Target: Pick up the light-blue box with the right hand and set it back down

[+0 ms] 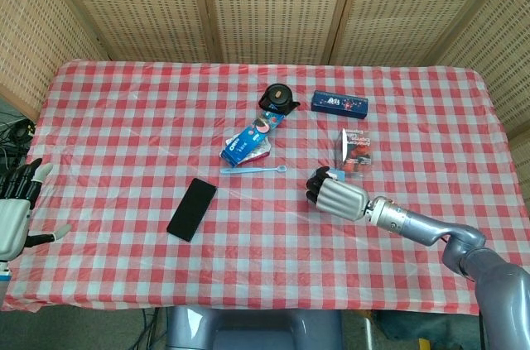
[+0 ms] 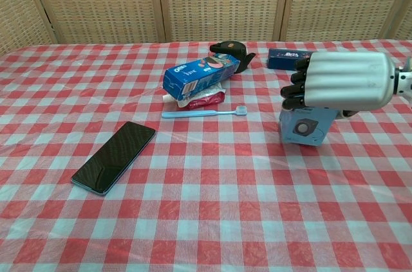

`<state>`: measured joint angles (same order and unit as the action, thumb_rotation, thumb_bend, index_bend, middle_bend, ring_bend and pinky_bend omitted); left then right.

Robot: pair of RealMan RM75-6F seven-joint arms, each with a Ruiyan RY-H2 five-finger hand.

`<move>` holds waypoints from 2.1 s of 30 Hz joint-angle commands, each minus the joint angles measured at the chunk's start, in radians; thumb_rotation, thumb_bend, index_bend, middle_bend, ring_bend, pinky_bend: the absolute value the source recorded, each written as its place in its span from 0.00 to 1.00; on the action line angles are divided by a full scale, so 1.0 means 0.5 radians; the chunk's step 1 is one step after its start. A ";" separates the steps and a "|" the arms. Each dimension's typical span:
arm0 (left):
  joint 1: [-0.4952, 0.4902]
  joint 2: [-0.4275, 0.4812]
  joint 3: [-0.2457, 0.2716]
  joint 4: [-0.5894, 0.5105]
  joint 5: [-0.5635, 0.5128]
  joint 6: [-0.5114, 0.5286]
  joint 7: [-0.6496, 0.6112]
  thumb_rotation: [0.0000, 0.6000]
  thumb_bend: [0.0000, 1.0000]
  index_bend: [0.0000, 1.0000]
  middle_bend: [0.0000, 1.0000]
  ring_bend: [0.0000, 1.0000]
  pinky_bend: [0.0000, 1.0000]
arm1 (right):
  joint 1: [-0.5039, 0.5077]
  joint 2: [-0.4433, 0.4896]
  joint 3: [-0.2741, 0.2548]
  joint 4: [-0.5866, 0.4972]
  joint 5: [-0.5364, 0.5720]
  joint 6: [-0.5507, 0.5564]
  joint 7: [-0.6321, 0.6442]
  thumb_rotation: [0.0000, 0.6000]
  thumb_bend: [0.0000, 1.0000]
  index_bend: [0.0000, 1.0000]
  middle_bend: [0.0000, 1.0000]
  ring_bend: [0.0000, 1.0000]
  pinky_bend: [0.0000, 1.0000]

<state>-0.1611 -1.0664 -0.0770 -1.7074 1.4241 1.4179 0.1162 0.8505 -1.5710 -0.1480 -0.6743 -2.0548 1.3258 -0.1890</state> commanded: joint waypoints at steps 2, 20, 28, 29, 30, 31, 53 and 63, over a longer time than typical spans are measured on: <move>0.001 0.002 0.002 -0.002 0.005 0.003 -0.002 1.00 0.00 0.00 0.00 0.00 0.00 | -0.024 -0.003 0.021 -0.025 0.049 0.087 0.103 1.00 0.42 0.53 0.53 0.51 0.49; 0.008 0.016 0.018 -0.018 0.042 0.016 -0.016 1.00 0.00 0.00 0.00 0.00 0.00 | -0.206 0.485 0.437 -1.748 1.381 -0.712 0.459 1.00 0.48 0.56 0.59 0.56 0.55; 0.004 0.014 0.019 -0.018 0.040 0.008 -0.013 1.00 0.00 0.00 0.00 0.00 0.00 | -0.206 0.456 0.482 -1.806 1.696 -0.890 0.377 1.00 0.49 0.56 0.61 0.57 0.55; 0.004 0.013 0.019 -0.018 0.038 0.007 -0.013 1.00 0.00 0.00 0.00 0.00 0.00 | -0.207 0.447 0.488 -1.806 1.730 -0.902 0.368 1.00 0.49 0.56 0.61 0.57 0.55; 0.004 0.013 0.019 -0.018 0.036 0.006 -0.013 1.00 0.00 0.00 0.00 0.00 0.00 | -0.208 0.441 0.492 -1.806 1.752 -0.909 0.364 1.00 0.49 0.56 0.61 0.57 0.55; 0.003 0.013 0.018 -0.018 0.033 0.003 -0.012 1.00 0.00 0.00 0.00 0.00 0.00 | -0.210 0.432 0.499 -1.806 1.787 -0.918 0.359 1.00 0.49 0.56 0.60 0.57 0.55; 0.032 0.040 0.039 -0.040 0.102 0.064 -0.062 1.00 0.00 0.00 0.00 0.00 0.00 | -0.465 0.869 0.476 -2.091 1.556 -0.729 0.520 1.00 0.06 0.00 0.00 0.00 0.00; 0.071 0.027 0.081 -0.008 0.213 0.143 -0.086 1.00 0.00 0.00 0.00 0.00 0.00 | -0.920 0.847 0.299 -1.583 0.893 0.151 0.477 1.00 0.03 0.02 0.00 0.00 0.00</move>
<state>-0.1277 -1.0509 -0.0389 -1.7124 1.5271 1.4863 0.0706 0.4805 -1.1334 0.0333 -1.5620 -1.5307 1.2755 0.0840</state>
